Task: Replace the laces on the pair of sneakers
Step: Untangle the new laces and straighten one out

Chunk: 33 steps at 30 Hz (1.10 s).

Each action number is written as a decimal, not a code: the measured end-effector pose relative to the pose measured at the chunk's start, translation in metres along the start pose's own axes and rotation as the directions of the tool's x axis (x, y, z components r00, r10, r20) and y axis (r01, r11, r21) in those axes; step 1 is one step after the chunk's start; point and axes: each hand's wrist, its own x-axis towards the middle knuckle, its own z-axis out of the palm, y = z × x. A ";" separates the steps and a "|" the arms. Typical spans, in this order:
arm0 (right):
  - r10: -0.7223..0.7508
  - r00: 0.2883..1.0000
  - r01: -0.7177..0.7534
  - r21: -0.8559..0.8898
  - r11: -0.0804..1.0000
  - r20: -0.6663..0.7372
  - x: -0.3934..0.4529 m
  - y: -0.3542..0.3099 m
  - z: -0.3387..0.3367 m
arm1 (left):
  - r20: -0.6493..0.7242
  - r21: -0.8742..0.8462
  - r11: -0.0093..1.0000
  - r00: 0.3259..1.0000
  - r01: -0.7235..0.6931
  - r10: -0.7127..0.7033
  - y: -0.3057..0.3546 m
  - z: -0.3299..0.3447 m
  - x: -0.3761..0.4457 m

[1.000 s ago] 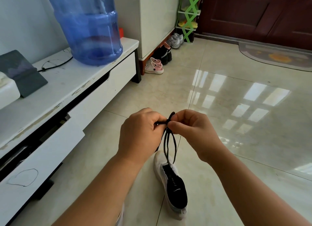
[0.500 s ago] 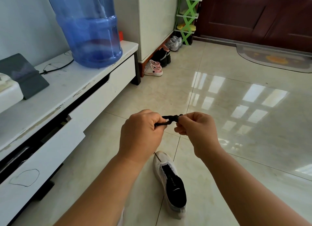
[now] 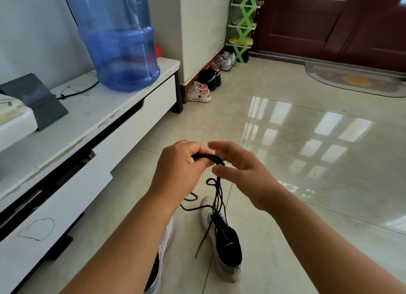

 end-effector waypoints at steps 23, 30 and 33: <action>0.300 0.945 -0.323 -0.232 0.918 -0.127 -0.028 0.010 -0.025 | -0.101 -0.359 0.722 0.744 0.592 -0.660 -0.055 -0.056 0.000; 0.243 0.964 -0.233 0.101 0.967 -0.103 -0.026 -0.003 -0.007 | -0.087 -0.111 0.875 0.873 0.471 -0.480 -0.043 -0.049 -0.015; 0.258 0.965 -0.238 0.245 0.940 -0.054 -0.027 -0.009 -0.002 | -0.067 0.055 0.934 0.934 0.353 -0.350 -0.040 -0.046 -0.020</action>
